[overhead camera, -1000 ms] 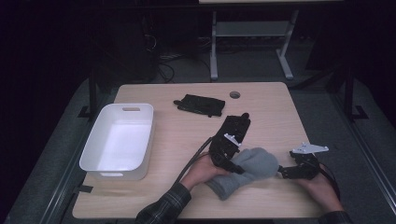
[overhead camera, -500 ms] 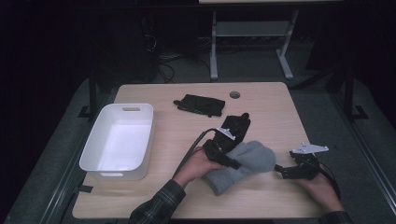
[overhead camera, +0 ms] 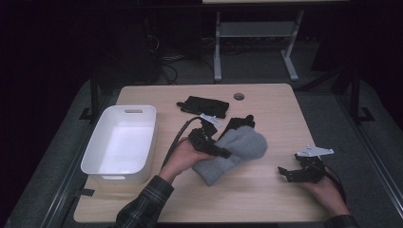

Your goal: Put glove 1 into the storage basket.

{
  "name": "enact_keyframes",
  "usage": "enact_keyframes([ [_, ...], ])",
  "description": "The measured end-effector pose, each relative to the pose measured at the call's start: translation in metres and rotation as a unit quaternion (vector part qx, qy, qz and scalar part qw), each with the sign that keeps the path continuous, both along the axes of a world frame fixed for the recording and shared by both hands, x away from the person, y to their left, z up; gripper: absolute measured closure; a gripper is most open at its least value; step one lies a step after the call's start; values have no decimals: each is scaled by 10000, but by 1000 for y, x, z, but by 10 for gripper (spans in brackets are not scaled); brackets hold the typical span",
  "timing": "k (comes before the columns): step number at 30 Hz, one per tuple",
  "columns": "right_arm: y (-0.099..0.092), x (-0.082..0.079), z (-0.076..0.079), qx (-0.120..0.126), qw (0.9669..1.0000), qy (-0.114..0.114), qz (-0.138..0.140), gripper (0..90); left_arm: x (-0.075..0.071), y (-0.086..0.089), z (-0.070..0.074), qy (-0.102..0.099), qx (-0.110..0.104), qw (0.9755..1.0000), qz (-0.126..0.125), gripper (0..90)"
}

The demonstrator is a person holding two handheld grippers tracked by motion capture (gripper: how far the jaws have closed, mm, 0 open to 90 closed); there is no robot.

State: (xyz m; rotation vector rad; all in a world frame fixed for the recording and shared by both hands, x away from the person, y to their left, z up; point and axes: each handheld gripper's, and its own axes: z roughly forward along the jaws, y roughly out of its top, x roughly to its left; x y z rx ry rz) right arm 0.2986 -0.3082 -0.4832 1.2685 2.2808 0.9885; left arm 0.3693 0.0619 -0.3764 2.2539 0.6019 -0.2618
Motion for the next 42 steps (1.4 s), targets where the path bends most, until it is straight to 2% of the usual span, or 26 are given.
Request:
enact_keyframes([
  [9, 0, 0, 0, -12, 10000, -2, 16, 92, 8, 35, 26, -139, 21, 9994, 322, 668],
  [14, 1, 1, 0, -33, 10000, 30, 14, 43, 9, 57, 41, -239, 131, 9984, 496, 668],
  [19, 1, 1, -1, -63, 10000, 63, 3, 32, 12, 86, 54, -313, 86, 9963, 798, 668],
  [25, 1, 1, -1, -56, 10000, 65, -6, 32, 14, 125, 65, -369, 63, 9925, 1160, 668],
  [33, 1, 1, -1, -53, 10000, 65, -8, 32, 11, 179, 72, -395, 110, 9835, 1764, 668],
  [36, 1, 1, -1, -53, 10000, 65, -7, 32, 10, 201, 74, -403, 87, 9792, 1986, 668],
  [42, 1, 1, -1, -55, 10000, 64, -6, 32, 9, 246, 69, -335, 32, 9687, 2458, 667],
])
